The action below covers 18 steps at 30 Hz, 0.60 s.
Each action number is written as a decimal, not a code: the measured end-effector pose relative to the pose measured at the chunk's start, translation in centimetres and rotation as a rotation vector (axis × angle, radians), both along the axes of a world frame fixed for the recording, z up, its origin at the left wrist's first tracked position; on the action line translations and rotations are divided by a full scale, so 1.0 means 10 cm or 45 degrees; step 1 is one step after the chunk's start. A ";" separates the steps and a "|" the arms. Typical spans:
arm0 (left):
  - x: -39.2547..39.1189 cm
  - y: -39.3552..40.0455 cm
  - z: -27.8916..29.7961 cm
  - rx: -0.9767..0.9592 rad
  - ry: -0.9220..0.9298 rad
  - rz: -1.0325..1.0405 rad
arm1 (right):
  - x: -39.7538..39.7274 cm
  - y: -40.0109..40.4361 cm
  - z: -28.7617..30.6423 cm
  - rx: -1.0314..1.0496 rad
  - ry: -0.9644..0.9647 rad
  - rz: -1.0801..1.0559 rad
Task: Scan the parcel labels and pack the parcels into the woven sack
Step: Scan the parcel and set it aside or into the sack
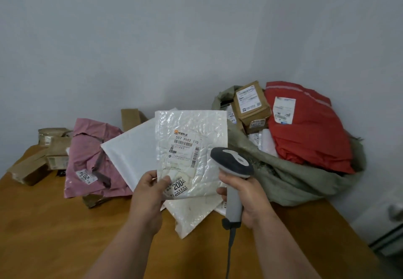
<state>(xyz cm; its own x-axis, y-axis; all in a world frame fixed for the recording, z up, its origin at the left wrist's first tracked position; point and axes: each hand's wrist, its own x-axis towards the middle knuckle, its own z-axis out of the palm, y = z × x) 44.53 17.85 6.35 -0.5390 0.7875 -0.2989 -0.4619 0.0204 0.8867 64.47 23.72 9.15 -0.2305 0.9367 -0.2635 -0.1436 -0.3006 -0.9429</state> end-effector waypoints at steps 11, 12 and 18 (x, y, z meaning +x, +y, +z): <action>1.21 1.01 0.50 0.168 0.663 -0.325 | 1.10 0.67 0.22 0.138 0.191 -0.384; 1.36 1.16 0.54 0.189 0.775 -0.374 | 1.23 0.80 0.26 0.150 0.183 -0.406; 2.16 2.12 0.80 0.198 1.421 -0.551 | 2.01 1.70 0.45 0.143 0.123 -0.513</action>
<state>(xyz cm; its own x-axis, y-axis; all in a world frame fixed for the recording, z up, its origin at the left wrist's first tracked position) 66.11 39.06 14.34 -0.1224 0.9528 0.2777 0.5791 -0.1587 0.7996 84.59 40.74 13.62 0.1411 0.9786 -0.1500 -0.3175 -0.0987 -0.9431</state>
